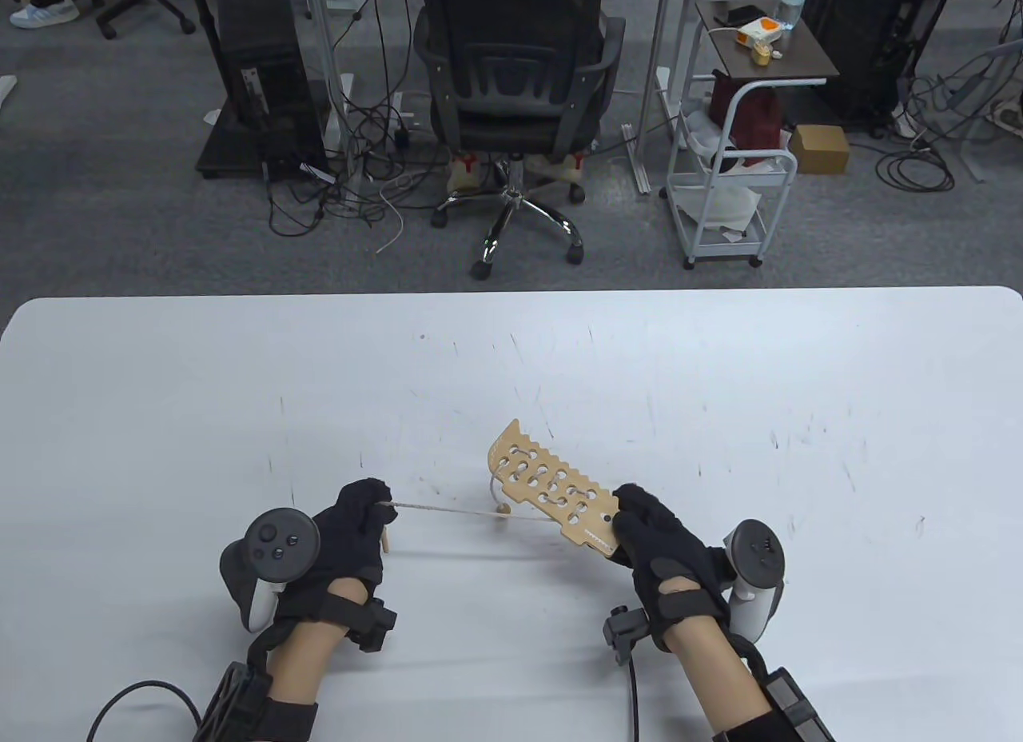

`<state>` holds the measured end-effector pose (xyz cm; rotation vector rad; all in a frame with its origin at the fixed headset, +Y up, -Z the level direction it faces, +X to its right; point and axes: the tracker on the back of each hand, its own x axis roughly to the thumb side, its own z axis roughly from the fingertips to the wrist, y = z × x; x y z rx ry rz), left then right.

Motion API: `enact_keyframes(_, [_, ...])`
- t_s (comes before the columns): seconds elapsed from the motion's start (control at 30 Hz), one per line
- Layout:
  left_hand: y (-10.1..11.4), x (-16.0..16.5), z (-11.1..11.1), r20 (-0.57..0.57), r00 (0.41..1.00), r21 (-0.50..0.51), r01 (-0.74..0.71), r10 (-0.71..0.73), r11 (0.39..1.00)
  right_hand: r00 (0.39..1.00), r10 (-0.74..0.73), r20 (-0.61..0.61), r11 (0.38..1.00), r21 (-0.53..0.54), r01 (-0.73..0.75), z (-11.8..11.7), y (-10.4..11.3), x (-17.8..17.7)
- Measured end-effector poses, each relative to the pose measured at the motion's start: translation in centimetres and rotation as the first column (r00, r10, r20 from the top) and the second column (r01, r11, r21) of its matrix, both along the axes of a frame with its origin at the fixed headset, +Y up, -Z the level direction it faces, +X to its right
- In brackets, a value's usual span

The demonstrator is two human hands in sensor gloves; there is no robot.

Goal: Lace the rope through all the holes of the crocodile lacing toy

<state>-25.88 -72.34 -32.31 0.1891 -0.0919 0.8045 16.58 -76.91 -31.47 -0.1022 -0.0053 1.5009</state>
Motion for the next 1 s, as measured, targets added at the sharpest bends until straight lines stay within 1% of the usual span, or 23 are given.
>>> enact_keyframes(0.07, [0.3, 0.5, 0.3, 0.014, 1.000, 0.019, 0.022, -0.022, 1.000, 1.000, 0.005, 0.000, 1.000, -0.001, -0.005, 0.0, 0.0, 0.0])
enact_keyframes(0.17, [0.7, 1.7, 0.7, 0.065, 0.987, 0.036, 0.143, -0.145, 0.989, 1.000, 0.007, 0.002, 1.000, -0.003, -0.007, 0.0, 0.0, 0.0])
enact_keyframes(0.27, [0.7, 3.0, 1.0, 0.116, 0.967, 0.048, 0.222, -0.226, 0.974, 1.000, 0.011, 0.000, 1.000, -0.001, -0.011, 0.0, 0.0, -0.1])
enact_keyframes(0.37, [0.6, 4.0, 1.2, 0.161, 0.951, 0.045, 0.261, -0.264, 0.964, 1.000, 0.017, -0.004, 1.000, 0.001, -0.017, 0.0, -0.1, -0.1])
enact_keyframes(0.47, [0.0, 4.9, 1.2, 0.212, 0.938, 0.021, 0.276, -0.274, 0.961, 1.000, 0.029, -0.012, 1.000, 0.002, -0.029, 0.0, -0.1, -0.4])
enact_keyframes(0.63, [-0.8, 6.3, 1.3, 0.280, 0.885, 0.008, 0.385, -0.371, 0.923, 0.998, 0.054, -0.036, 0.999, 0.006, -0.054, 0.0, -0.1, -0.9])
enact_keyframes(0.8, [-1.1, 7.4, 1.5, 0.323, 0.825, 0.022, 0.483, -0.464, 0.875, 0.997, 0.064, -0.044, 0.998, 0.007, -0.063, 0.1, -0.2, -1.1])
enact_keyframes(0.93, [-1.7, 8.6, 1.7, 0.384, 0.767, 0.020, 0.550, -0.514, 0.835, 0.998, 0.026, -0.062, 1.000, -0.012, -0.026, 0.2, -0.4, -1.4])
enact_keyframes(1.0, [-1.9, 9.1, 1.9, 0.397, 0.739, 0.030, 0.583, -0.545, 0.812, 0.997, 0.040, -0.064, 0.999, -0.008, -0.041, 0.2, -0.3, -1.4])
